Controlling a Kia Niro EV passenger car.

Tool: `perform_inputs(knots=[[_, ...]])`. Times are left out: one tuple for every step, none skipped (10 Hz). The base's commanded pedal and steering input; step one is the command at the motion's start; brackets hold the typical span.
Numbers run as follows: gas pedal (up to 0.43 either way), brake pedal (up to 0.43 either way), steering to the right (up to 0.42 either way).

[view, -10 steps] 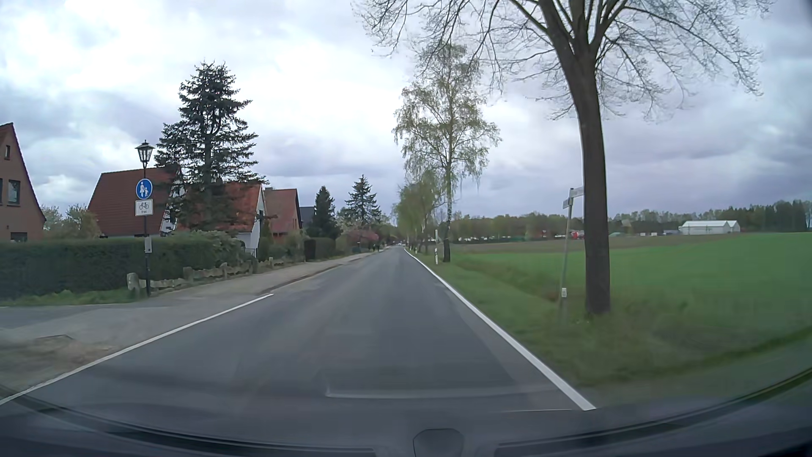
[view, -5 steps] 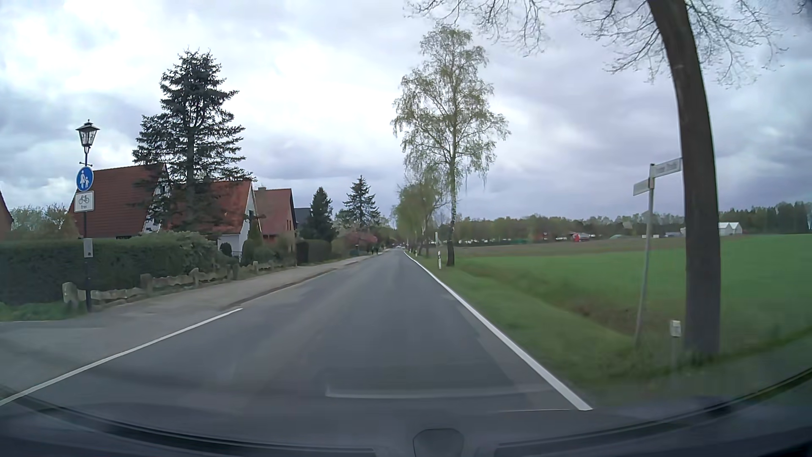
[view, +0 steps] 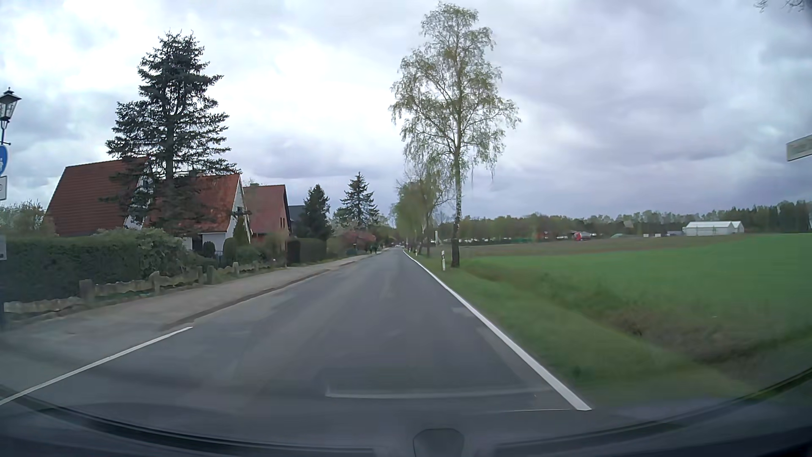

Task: Follow the waypoints while adhering to traffic rules and regulations

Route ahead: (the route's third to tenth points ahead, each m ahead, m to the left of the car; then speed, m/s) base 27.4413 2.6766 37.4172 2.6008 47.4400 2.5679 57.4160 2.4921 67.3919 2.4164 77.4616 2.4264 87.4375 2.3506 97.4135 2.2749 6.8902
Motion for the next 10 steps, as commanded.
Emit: perform_inputs(knots=[[0.079,0.0,-0.001],[0.079,0.0,-0.001],[0.079,0.0,-0.001],[0.079,0.0,-0.001],[0.067,0.0,-0.001],[0.059,0.0,-0.001],[0.047,0.0,-0.001],[0.039,0.0,-0.001],[0.039,0.0,-0.001],[0.028,0.0,-0.001]])
